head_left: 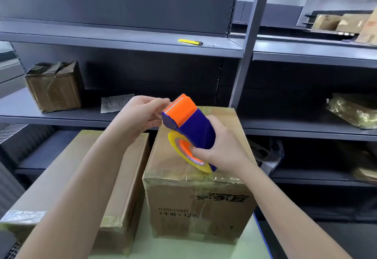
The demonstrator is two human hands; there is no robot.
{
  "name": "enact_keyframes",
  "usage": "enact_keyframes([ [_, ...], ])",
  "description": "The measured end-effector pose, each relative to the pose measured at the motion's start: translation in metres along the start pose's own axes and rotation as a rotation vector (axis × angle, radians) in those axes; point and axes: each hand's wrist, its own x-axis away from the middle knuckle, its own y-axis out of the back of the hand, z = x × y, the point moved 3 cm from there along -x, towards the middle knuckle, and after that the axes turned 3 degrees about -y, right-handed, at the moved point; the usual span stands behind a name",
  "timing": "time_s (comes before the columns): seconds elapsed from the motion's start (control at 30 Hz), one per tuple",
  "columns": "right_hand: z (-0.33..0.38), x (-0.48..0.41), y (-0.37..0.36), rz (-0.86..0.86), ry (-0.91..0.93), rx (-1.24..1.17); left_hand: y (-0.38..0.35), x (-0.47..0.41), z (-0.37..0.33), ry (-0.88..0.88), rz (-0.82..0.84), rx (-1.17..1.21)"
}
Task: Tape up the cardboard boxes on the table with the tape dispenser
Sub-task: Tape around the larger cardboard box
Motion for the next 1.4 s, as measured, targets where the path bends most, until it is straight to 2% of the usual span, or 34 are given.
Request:
enact_keyframes([
  [0.13, 0.007, 0.008, 0.009, 0.039, 0.044, 0.08, 0.003, 0.008, -0.001, 0.022, -0.072, -0.028],
  [0.27, 0.012, 0.018, 0.021, 0.073, 0.096, 0.106, 0.002, 0.031, 0.0, 0.03, 0.074, -0.032],
  [0.37, 0.017, 0.025, 0.027, 0.2, 0.108, 0.095, 0.003, 0.048, 0.015, 0.103, 0.074, 0.019],
  [0.53, 0.022, 0.024, 0.019, 0.465, 0.045, 0.317, -0.001, 0.067, 0.051, 0.252, 0.044, 0.121],
  [0.63, 0.028, 0.021, 0.012, 0.552, 0.04, 0.428, 0.002, 0.076, 0.072, 0.333, 0.028, 0.173],
  [0.87, 0.038, 0.003, 0.003, 0.62, 0.086, 0.484, 0.028, 0.074, 0.078, 0.332, -0.051, 0.211],
  [1.03, 0.028, -0.007, 0.018, 0.696, 0.024, 0.546, 0.057, 0.072, 0.094, 0.365, -0.171, 0.224],
  [1.2, 0.028, -0.016, 0.016, 0.77, -0.037, 0.607, 0.045, 0.067, 0.121, 0.409, -0.141, 0.062],
  [1.4, 0.032, -0.034, -0.004, 0.835, -0.071, 0.715, 0.034, 0.068, 0.148, 0.47, -0.155, 0.062],
])
